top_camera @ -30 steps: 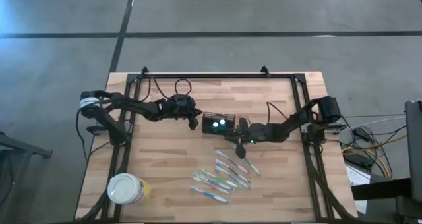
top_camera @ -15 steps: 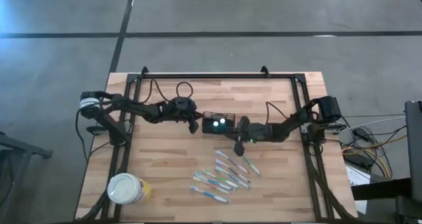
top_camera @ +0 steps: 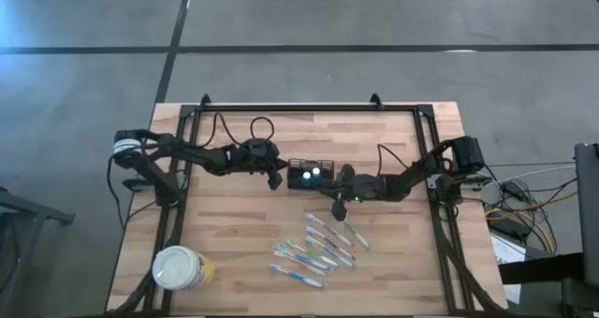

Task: Pick & Place toothbrushing station
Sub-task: Put the top green toothbrush into the black organizer

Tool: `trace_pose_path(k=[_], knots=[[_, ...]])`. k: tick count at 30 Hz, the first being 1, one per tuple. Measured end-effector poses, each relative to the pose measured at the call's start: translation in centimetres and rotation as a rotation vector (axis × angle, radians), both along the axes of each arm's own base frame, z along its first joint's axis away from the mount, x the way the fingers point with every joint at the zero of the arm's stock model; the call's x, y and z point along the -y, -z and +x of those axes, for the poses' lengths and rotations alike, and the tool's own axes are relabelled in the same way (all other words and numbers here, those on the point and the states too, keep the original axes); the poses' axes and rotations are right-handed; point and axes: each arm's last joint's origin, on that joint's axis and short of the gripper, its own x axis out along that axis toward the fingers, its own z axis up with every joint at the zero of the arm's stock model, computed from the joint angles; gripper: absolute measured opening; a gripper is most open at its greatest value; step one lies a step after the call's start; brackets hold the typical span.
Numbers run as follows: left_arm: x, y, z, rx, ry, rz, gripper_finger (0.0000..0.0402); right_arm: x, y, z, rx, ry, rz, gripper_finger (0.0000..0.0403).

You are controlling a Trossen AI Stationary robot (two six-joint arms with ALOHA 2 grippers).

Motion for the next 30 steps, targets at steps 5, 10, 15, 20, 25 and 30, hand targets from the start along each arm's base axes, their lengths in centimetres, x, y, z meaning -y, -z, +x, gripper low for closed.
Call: trace_pose_path(k=[5, 10, 15, 20, 25, 30], knots=[[0.0, -0.5, -0.2, 0.006, -0.003, 0.005, 0.0003, -0.2, -0.7, 0.1, 0.024, -0.028, 0.003, 0.0008], [0.1, -1.6, -0.9, -0.008, -0.016, 0.033, 0.0004, -0.3, -1.7, 0.1, 0.051, -0.042, -0.009, 0.0008], [0.4, -3.3, -2.3, -0.049, -0.024, 0.084, 0.0003, -0.7, -2.9, -0.4, 0.036, -0.069, -0.027, 0.0008], [1.5, -5.9, -4.4, -0.062, 0.050, 0.167, 0.0003, -1.5, -4.8, -1.3, 0.015, -0.113, -0.054, 0.0008], [3.2, -7.7, -7.2, 0.024, 0.112, 0.228, 0.0002, -2.1, -7.2, -3.0, -0.002, -0.159, -0.078, 0.0008], [4.5, -7.7, -10.6, 0.147, 0.134, 0.259, 0.0002, -2.9, -10.1, -4.9, 0.072, -0.209, -0.071, 0.0008]])
